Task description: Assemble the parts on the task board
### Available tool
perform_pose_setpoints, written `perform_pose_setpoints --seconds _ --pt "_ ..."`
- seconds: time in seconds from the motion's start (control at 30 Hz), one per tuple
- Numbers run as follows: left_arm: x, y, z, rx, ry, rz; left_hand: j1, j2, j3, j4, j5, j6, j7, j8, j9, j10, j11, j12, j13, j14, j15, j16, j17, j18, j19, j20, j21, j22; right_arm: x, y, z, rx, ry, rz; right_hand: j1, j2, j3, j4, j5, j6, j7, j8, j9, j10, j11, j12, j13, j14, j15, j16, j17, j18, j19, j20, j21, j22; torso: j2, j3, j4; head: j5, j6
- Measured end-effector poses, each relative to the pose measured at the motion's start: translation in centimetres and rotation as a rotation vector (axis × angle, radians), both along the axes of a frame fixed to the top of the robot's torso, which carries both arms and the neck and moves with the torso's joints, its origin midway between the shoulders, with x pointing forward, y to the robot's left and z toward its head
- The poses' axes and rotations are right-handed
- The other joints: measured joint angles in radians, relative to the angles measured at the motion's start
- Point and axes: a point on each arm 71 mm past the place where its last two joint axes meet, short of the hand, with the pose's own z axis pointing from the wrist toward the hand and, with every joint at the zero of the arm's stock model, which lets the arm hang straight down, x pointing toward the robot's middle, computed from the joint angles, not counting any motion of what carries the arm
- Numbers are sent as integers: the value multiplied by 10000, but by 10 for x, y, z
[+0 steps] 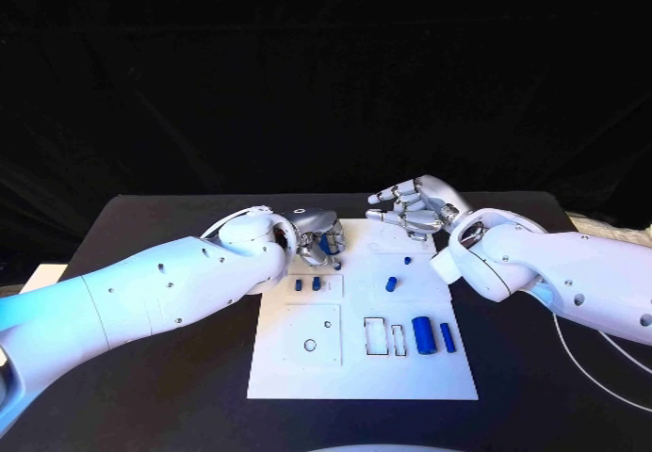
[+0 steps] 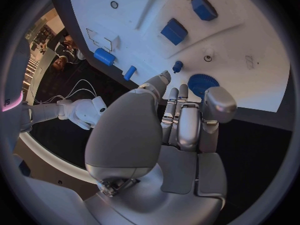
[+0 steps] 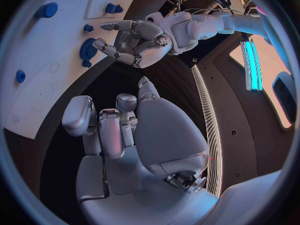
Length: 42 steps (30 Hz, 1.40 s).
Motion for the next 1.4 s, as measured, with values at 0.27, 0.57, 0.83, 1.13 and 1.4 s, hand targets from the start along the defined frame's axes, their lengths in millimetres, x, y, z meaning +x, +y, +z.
perform_pose_setpoints --seconds 0.27,0.57,0.83,1.13,1.4 --pt "2 -7 -6 592 -92 -34 -40 41 111 -41 0 179 -44 -90 -65 202 -42 -116 -80 36 -36 0 -177 1 113 -43 227 224 0 1 1 26 -61 2 0 0 0 0 40 0 0 0 0 0 0 0 -11 0 0 0 0 0 0 0 0 0 -6 1 7 -17 -19" --pt "2 -13 -12 895 -60 -65 -40 40 343 -94 0 409 -52 -139 -122 460 -65 -261 -105 60 -60 0 -325 2 150 -79 385 379 0 2 1 37 -89 9 39 39 0 0 40 0 0 0 0 1 0 0 -11 0 0 -40 -1 0 0 0 0 -16 -5 2 3 -46 -52" --pt "3 -14 -18 1130 76 -38 -9 72 494 -165 0 510 -55 -195 -149 642 -99 -354 -105 33 -108 0 -392 2 184 -114 422 458 0 2 1 43 -99 21 39 39 0 0 40 0 0 0 0 1 0 0 -10 0 0 -40 -1 0 1 0 0 -15 -5 9 11 -79 -84" --pt "2 -19 -20 1154 94 -83 -9 72 689 -236 0 636 -107 -234 -178 780 -101 -492 -102 33 -108 0 -424 3 184 -114 502 543 0 3 1 48 -105 32 39 39 0 0 40 0 0 0 0 1 1 0 -10 0 0 -40 -1 -1 1 1 0 -15 -10 7 18 -124 -100" --pt "3 -23 -22 1113 100 -88 31 218 1049 -359 -130 999 -144 -234 -188 1213 -208 -623 -101 31 -179 0 -461 -156 260 -189 734 750 0 3 1 50 -107 40 39 39 0 0 40 0 0 0 0 1 1 0 -10 0 0 -39 6 -1 0 1 0 -15 -15 8 14 -125 -124"
